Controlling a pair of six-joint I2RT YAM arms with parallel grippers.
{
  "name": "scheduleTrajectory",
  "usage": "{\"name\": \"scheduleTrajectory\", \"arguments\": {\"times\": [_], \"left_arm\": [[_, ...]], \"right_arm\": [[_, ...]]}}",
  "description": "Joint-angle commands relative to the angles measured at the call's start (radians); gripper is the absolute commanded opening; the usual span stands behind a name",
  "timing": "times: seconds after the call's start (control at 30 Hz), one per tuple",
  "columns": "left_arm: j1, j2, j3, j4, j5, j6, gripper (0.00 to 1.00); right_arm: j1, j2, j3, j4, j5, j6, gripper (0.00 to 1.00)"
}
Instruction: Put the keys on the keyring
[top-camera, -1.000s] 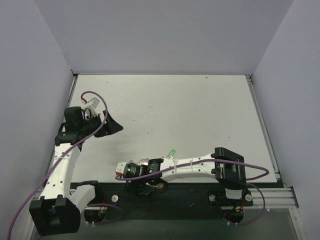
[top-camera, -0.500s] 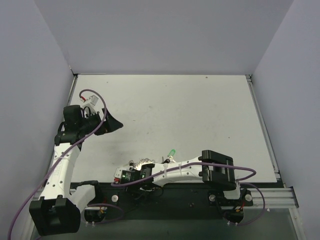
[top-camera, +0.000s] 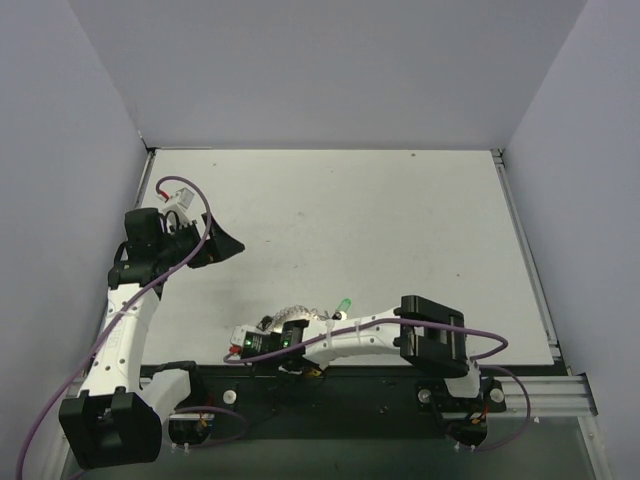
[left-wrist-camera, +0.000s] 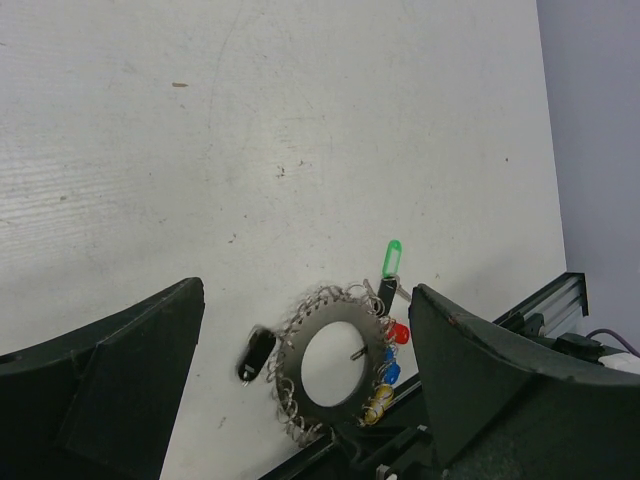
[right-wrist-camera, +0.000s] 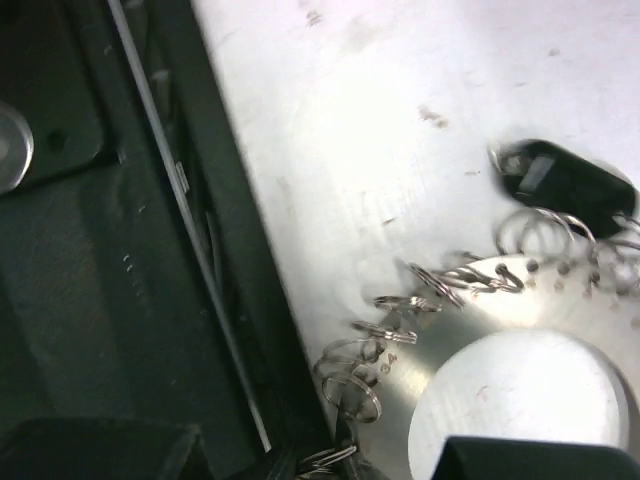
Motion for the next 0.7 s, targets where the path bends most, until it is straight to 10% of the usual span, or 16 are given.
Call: {"name": "scheduleTrajectory", "arguments": {"times": [0.0,0.67], "left_arm": [[0.010,0.001,0.042,0.041,0.006,0.017,0.93],[0.011,0.027,0.025,0.061,-0.039,0.044,0.93]], "right_arm": [[-0.110,-0.003,-0.005,-0.001,0.062,-0.065,0.20],[-0.325,-0.276,-0.011,0.065,-0.001,-0.045,0.51]]}}
